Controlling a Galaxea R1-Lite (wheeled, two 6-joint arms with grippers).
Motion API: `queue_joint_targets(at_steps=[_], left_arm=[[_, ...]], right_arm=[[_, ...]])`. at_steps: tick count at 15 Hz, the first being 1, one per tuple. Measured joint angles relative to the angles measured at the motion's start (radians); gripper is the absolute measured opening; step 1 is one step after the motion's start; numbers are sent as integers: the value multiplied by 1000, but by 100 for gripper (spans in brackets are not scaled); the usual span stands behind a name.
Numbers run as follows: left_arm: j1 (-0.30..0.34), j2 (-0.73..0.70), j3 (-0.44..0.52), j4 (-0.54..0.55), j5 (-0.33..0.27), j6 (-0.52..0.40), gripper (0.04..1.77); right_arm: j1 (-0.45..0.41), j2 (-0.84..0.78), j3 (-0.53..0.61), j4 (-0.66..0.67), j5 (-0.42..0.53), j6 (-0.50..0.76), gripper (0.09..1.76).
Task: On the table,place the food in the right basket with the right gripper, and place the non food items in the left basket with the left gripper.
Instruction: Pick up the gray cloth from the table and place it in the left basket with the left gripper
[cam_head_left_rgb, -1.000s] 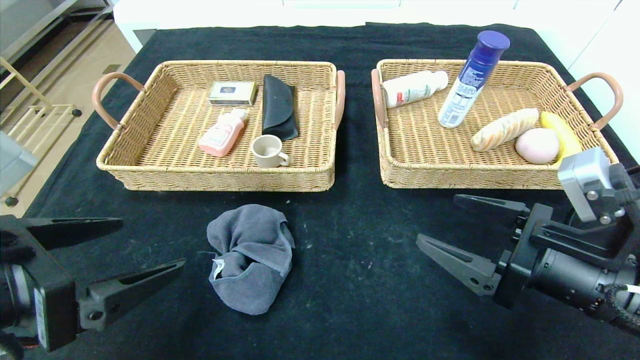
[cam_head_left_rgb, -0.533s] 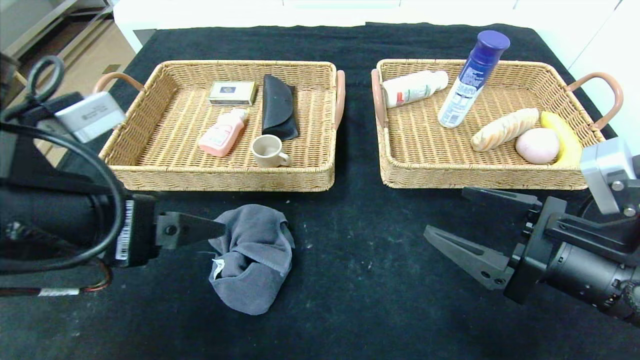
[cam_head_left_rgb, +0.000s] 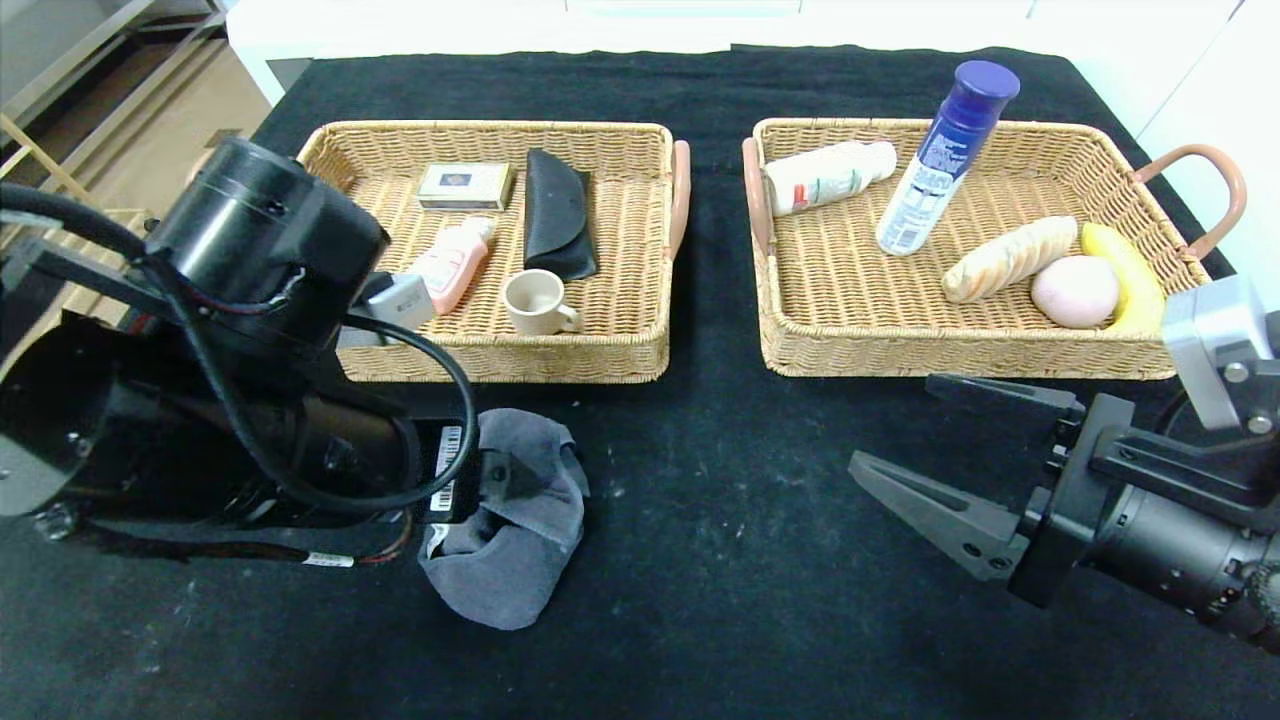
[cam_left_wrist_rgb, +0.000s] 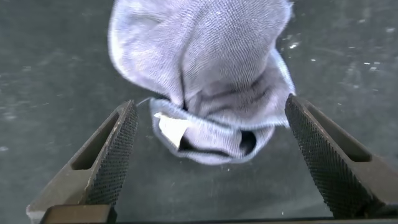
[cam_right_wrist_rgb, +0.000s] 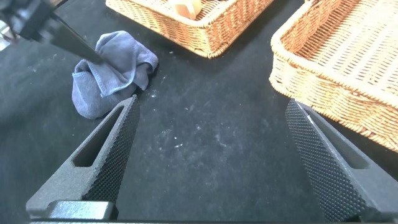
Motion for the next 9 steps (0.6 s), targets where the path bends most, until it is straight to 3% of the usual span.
queue_joint_targets(at_steps=[9], left_arm=[[0, 97, 10, -6, -7, -22, 172]], right_arm=[[1, 2, 3, -1, 0, 0, 171]])
